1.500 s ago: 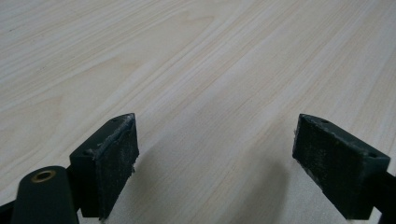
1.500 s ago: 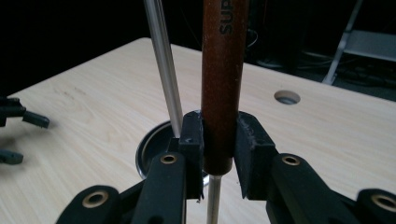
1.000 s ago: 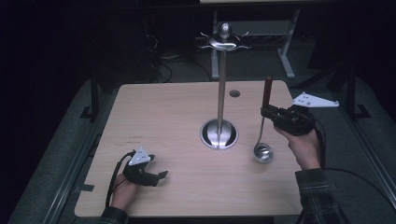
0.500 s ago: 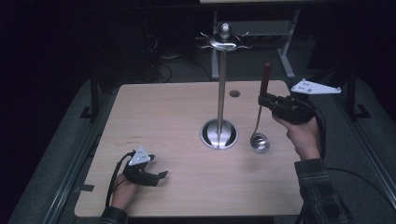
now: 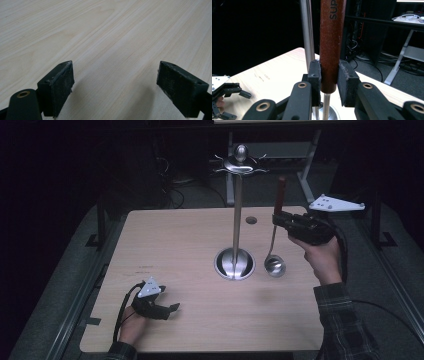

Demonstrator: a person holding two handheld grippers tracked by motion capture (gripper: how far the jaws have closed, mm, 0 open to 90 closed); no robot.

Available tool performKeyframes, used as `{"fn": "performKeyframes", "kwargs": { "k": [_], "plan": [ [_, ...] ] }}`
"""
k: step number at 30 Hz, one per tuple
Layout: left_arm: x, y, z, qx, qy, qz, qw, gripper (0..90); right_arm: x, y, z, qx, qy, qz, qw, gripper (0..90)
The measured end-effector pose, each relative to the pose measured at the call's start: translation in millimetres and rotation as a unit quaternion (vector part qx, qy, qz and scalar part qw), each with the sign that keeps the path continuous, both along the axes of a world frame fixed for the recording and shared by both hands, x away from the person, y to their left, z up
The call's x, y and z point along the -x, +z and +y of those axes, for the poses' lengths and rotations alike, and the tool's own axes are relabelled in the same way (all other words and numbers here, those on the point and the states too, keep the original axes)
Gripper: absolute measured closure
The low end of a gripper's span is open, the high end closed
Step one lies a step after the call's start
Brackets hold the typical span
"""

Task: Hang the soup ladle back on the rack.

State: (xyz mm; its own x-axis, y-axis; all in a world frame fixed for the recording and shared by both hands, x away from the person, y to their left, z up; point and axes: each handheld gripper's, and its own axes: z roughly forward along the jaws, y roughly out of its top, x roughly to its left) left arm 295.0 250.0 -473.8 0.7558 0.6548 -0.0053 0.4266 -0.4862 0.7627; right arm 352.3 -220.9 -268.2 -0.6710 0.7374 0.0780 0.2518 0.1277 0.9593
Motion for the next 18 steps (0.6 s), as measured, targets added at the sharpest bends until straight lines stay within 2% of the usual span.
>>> {"fn": "performKeyframes", "kwargs": {
  "k": [18],
  "plan": [
    [0.5, -0.2, -0.2, 0.005, 0.002, 0.0, 1.0, 14.0, -5.6, 22.2, 14.7, -0.01, 0.02, -0.019, 0.9996, 74.0]
  ]
}}
